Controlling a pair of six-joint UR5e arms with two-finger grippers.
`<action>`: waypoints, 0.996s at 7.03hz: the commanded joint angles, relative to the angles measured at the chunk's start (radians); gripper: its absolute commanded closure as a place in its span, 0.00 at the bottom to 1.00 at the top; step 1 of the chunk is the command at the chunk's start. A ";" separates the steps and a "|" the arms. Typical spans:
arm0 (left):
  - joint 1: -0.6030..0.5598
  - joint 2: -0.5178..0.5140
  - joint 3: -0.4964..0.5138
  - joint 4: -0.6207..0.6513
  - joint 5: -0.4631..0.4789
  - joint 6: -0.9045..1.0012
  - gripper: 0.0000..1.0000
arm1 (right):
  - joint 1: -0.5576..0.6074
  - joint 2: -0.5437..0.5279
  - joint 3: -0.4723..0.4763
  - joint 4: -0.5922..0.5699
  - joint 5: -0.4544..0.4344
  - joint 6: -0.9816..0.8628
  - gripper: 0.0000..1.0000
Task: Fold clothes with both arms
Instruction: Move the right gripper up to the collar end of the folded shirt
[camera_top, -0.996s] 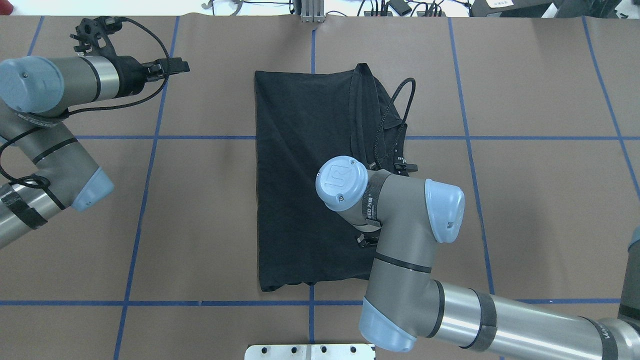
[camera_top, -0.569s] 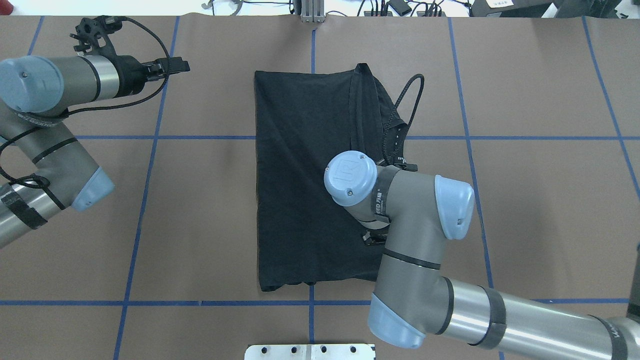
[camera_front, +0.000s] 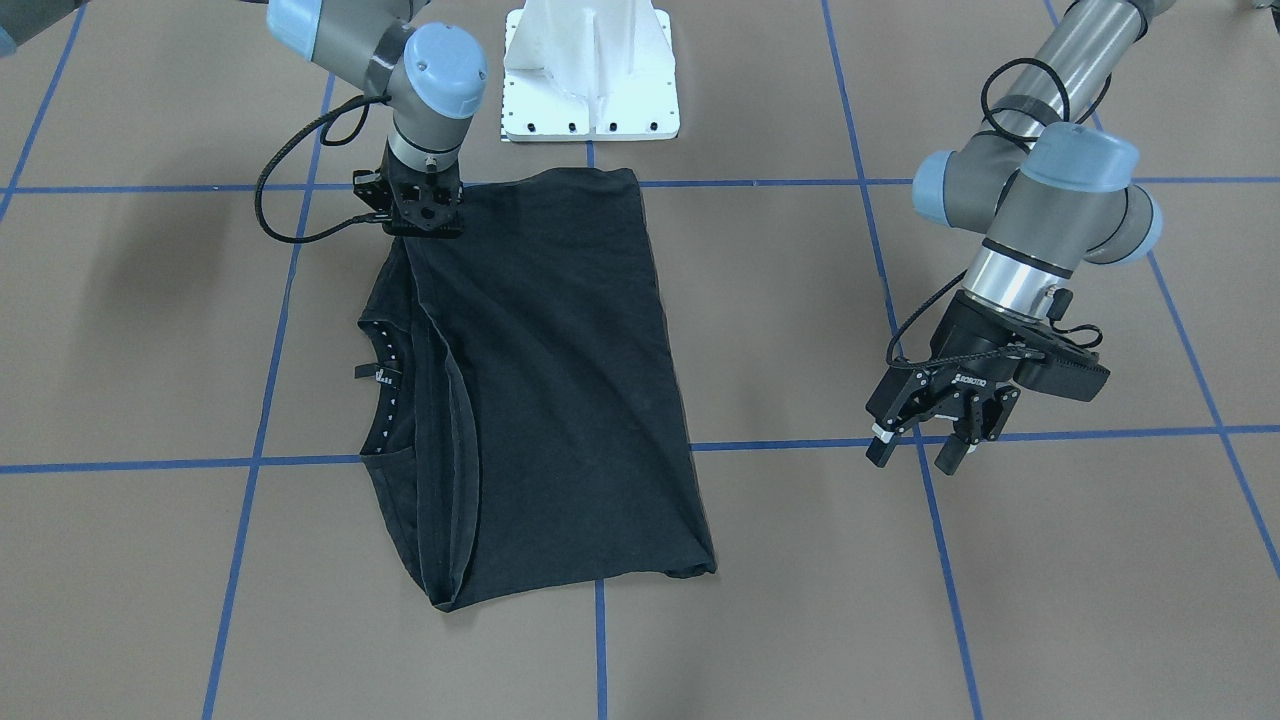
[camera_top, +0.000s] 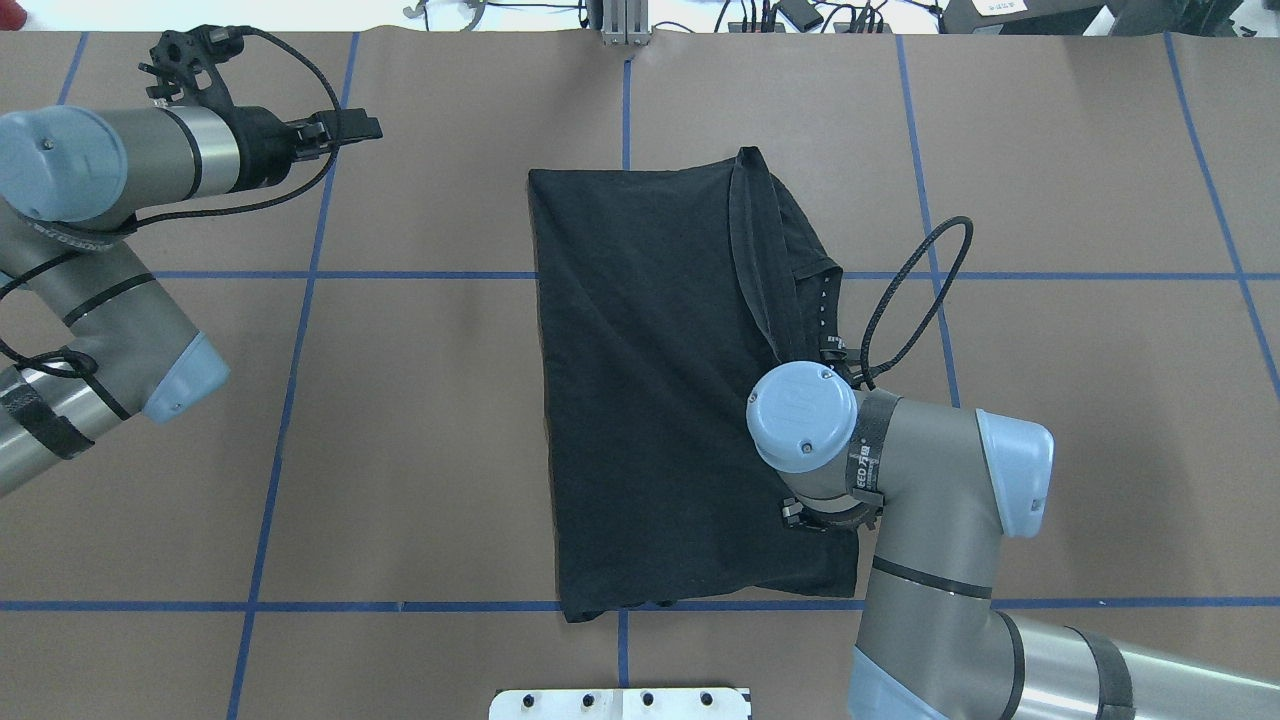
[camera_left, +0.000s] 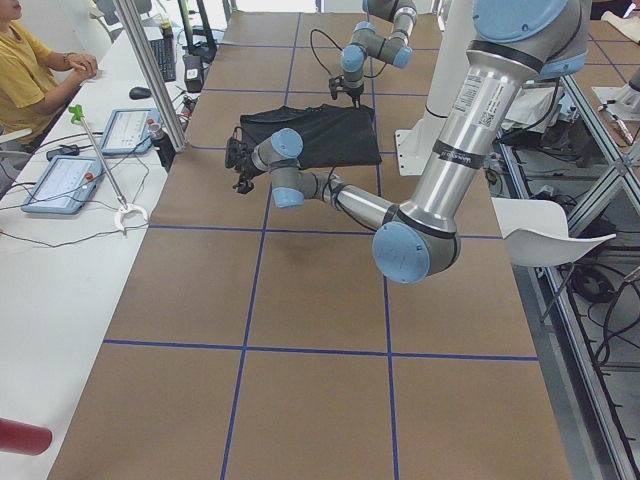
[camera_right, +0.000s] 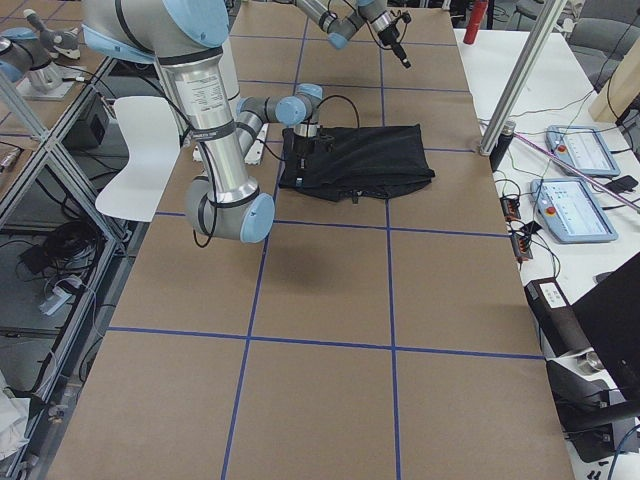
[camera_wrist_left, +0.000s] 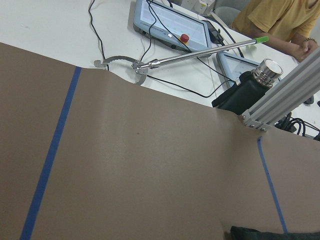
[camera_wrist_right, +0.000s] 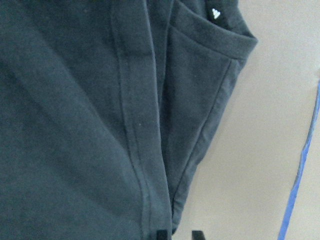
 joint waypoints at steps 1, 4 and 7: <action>0.000 0.000 -0.001 0.004 0.000 0.000 0.00 | 0.043 0.009 0.006 0.004 0.010 -0.008 0.00; 0.002 0.000 -0.001 0.007 0.000 0.000 0.00 | 0.190 0.139 -0.233 0.192 0.020 -0.059 0.00; 0.002 0.000 0.006 0.007 0.000 -0.002 0.00 | 0.257 0.307 -0.460 0.220 0.017 -0.123 0.00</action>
